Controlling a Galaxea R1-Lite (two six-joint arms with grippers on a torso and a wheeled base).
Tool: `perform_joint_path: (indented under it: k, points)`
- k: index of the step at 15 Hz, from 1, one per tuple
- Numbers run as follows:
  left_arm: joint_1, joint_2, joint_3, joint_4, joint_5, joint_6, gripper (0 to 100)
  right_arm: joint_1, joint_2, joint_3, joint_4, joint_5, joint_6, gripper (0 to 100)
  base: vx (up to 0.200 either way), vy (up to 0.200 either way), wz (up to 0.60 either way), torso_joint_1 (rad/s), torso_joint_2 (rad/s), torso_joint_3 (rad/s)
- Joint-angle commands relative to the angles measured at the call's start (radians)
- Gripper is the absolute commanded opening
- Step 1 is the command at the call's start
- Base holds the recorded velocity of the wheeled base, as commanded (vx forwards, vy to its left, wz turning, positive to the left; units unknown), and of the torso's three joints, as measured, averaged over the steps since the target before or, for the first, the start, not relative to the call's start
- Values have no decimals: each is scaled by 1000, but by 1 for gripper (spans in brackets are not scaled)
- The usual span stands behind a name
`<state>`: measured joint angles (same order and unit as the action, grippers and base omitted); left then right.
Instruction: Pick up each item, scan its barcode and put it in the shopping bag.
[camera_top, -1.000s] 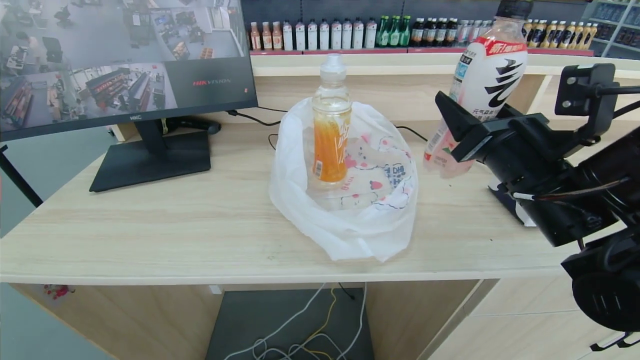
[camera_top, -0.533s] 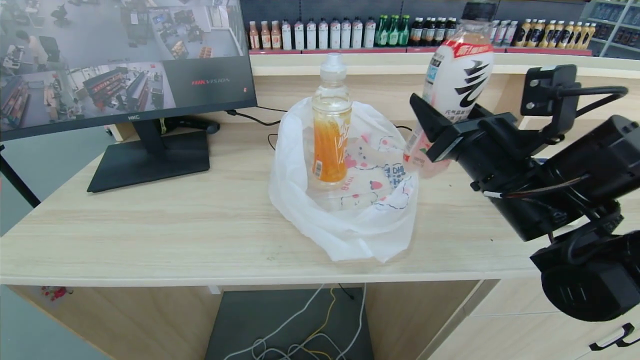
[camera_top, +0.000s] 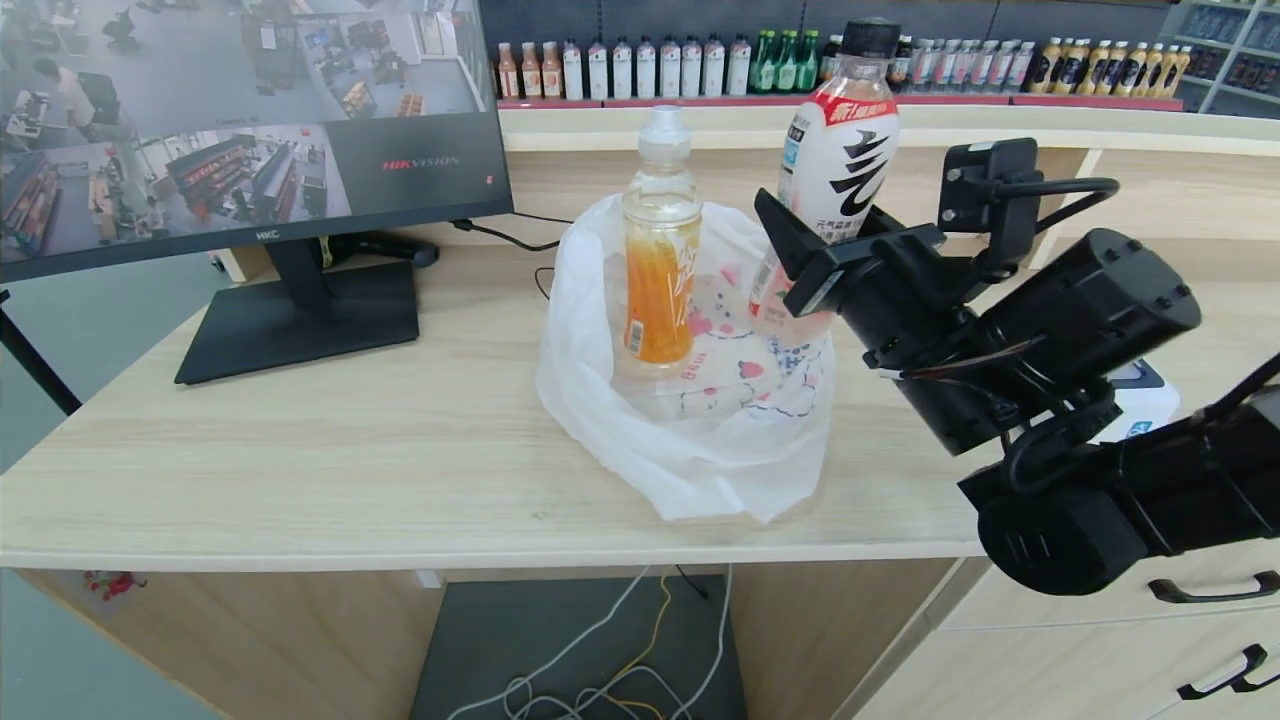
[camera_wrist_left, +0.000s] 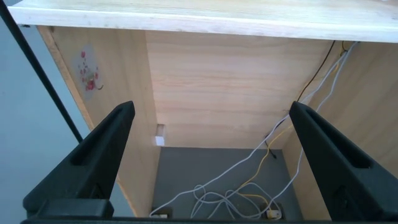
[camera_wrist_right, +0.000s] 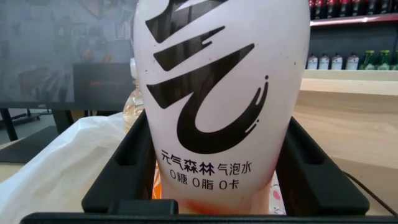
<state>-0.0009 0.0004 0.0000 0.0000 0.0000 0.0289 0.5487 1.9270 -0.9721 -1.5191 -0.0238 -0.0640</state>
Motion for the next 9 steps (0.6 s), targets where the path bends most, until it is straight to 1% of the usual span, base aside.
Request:
perform_joint_path:
  k: [1,9]
  points:
    - [1,0,0,0,0,-1,100,-4,50,-26,-3,1,4,0,0,0,0,0,0,0]
    - [-1,0,0,0,0,-1,100,-23,155,-119,-4,-4,12,0,0,0,0,0,0,0]
